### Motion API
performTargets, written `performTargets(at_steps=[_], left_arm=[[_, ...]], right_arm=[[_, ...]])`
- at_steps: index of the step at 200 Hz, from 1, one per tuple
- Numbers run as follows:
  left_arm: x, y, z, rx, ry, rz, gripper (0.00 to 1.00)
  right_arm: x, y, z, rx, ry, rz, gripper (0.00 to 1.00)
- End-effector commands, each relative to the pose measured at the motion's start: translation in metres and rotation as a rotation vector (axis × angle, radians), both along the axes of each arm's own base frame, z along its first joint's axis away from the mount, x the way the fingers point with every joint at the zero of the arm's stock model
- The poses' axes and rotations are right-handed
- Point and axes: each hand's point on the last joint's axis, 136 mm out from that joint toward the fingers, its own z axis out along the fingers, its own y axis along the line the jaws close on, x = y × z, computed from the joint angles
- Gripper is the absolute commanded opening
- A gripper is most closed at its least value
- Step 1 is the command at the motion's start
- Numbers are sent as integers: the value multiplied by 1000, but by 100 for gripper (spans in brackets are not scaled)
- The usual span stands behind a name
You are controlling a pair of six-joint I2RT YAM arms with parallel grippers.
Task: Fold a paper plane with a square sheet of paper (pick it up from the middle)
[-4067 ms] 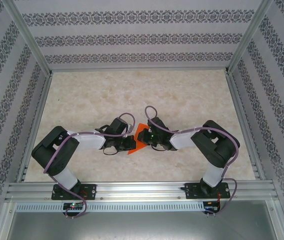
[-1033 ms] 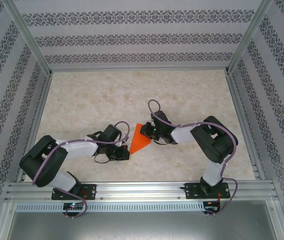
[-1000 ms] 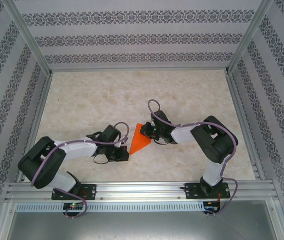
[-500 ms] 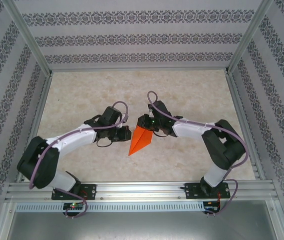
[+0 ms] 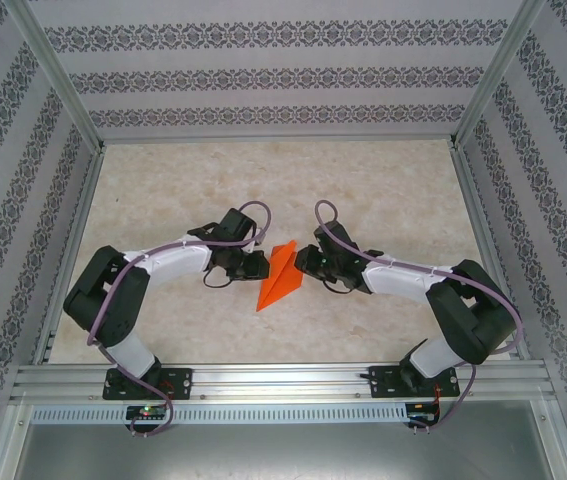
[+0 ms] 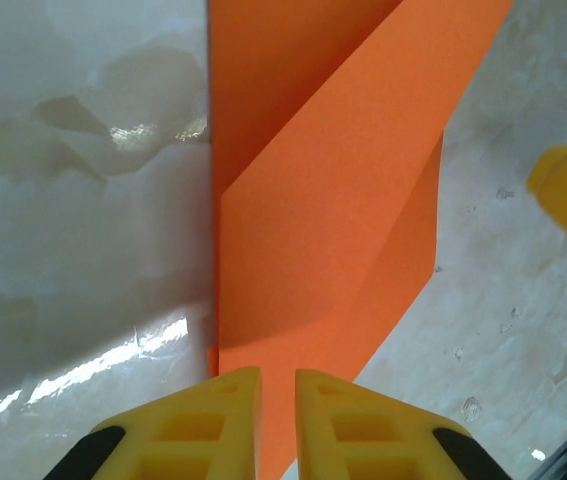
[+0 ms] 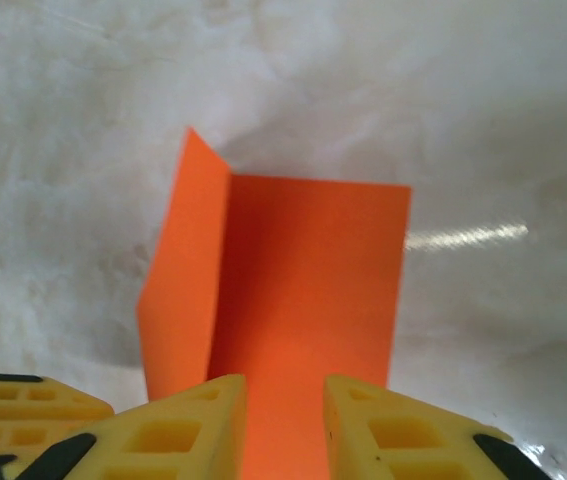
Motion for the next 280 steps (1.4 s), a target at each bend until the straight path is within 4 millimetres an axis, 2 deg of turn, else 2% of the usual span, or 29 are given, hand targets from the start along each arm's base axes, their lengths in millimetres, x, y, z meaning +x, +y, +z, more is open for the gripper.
performTargets(at_steps=[1, 41, 64, 109, 197, 250, 280], left_arm=[[9, -1, 2, 12, -20, -19, 18], [10, -6, -9, 23, 18, -48, 19], [11, -5, -13, 37, 24, -51, 19], [9, -5, -18, 49, 39, -62, 20], [4, -3, -32, 63, 79, -67, 20], [0, -2, -37, 70, 95, -71, 20], [-2, -2, -39, 71, 101, -73, 20]], right_arm=[[-1, 2, 3, 39, -4, -28, 27], [-8, 6, -11, 45, 46, -14, 29], [-14, 2, -21, 23, 78, -21, 30], [-23, 8, -29, 56, 106, -5, 35], [-24, 20, -29, 107, 105, 20, 35], [-24, 13, -31, 93, 102, -23, 34], [-26, 18, -30, 119, 97, -13, 34]])
